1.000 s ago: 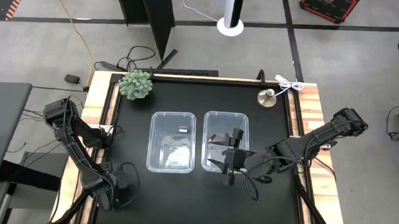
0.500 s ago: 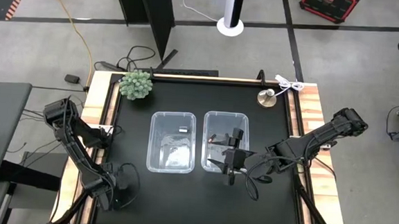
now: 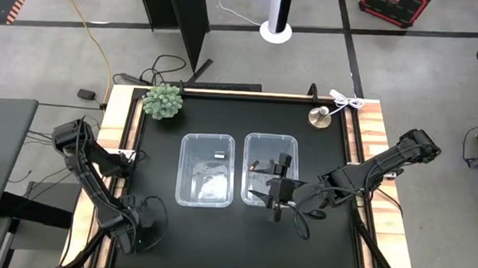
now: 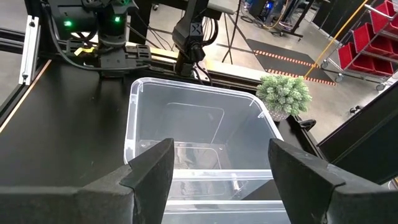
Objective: Sort batteries
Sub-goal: Put the top silver battery into the left transparent bin
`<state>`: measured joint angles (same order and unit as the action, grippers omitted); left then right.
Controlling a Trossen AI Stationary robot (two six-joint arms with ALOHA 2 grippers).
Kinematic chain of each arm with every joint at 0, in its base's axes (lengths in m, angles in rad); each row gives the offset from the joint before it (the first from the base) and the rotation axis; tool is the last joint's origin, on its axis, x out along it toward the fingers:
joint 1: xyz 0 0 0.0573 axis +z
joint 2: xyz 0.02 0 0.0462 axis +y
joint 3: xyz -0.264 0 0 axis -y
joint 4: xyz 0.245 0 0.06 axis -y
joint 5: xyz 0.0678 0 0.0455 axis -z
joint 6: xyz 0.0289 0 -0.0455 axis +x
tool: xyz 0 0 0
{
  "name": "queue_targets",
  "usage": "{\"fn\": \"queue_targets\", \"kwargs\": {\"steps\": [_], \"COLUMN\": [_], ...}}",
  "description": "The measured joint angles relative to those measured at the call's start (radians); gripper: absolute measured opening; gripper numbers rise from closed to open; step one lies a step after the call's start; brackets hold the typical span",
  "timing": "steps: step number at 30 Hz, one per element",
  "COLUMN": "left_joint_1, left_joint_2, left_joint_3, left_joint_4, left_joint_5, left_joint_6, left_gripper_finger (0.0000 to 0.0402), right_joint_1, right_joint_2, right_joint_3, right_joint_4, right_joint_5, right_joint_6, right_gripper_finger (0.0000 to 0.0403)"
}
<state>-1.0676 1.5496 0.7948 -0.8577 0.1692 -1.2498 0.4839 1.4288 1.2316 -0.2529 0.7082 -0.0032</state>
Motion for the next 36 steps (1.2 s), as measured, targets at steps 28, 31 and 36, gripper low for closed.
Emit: {"fn": "queue_targets", "kwargs": {"steps": [28,31,36], "left_joint_1": [0.154,0.263,0.438], "left_joint_2": [-0.045,-0.045,-0.044], "left_joint_3": [0.59,0.601,0.601], "left_joint_4": [-0.494,-0.464,-0.413], "left_joint_5": [-1.031,-1.127,-1.136], "left_joint_6": [0.174,0.243,0.377], "left_gripper_finger": [0.0223,0.0223,0.0223], "right_joint_1": [0.0,0.0,0.0], "right_joint_2": [0.0,0.0,0.0], "right_joint_3": [0.0,0.0,0.0], "right_joint_4": [0.006,0.008,0.008], "right_joint_5": [0.0,0.0,0.0], "right_joint_6": [-0.004,-0.005,-0.006], "right_gripper_finger": [0.0276,0.0276,0.0276]}}
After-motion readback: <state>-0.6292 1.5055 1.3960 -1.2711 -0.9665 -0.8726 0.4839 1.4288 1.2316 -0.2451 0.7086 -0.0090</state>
